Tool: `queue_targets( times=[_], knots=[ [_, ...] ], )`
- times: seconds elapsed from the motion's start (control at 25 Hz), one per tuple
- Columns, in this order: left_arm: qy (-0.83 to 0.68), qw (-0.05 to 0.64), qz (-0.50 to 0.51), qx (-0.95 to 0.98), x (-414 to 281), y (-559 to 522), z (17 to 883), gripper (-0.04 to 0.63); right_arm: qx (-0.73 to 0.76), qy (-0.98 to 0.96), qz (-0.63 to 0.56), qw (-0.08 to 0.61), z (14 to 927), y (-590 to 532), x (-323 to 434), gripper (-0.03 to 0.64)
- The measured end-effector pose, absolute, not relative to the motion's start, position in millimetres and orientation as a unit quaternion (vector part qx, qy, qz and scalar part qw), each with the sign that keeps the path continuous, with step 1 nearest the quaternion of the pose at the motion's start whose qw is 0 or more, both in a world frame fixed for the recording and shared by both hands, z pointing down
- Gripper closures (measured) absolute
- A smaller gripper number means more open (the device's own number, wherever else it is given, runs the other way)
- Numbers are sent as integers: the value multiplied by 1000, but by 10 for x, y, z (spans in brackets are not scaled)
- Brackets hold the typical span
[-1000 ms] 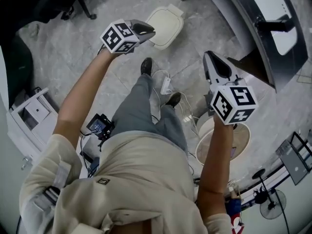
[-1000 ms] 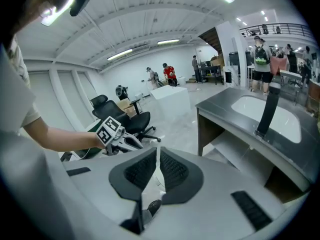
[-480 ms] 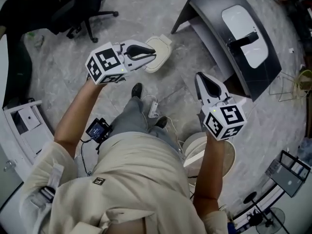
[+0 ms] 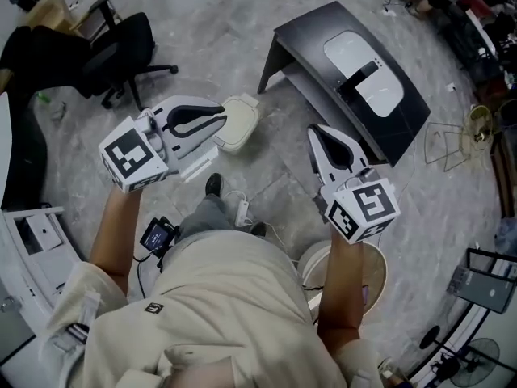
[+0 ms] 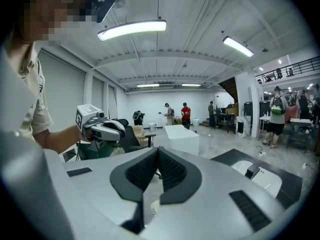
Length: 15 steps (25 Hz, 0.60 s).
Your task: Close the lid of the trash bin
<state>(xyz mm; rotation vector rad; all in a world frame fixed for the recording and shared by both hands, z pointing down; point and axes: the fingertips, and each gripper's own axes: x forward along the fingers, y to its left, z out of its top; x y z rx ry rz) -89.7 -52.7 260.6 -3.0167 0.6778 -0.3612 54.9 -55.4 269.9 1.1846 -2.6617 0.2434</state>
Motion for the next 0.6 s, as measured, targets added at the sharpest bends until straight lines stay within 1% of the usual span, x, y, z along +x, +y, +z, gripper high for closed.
queue_targets(
  times=[0.32, 0.6],
  knots=[
    [257, 47, -114, -958, -988, 67, 2013, 551, 395, -915, 23, 78, 2112, -180, 613, 595],
    [285, 58, -124, -949, -1019, 345, 1908, 551, 402, -913, 10, 71, 1916, 21, 816, 595]
  ],
)
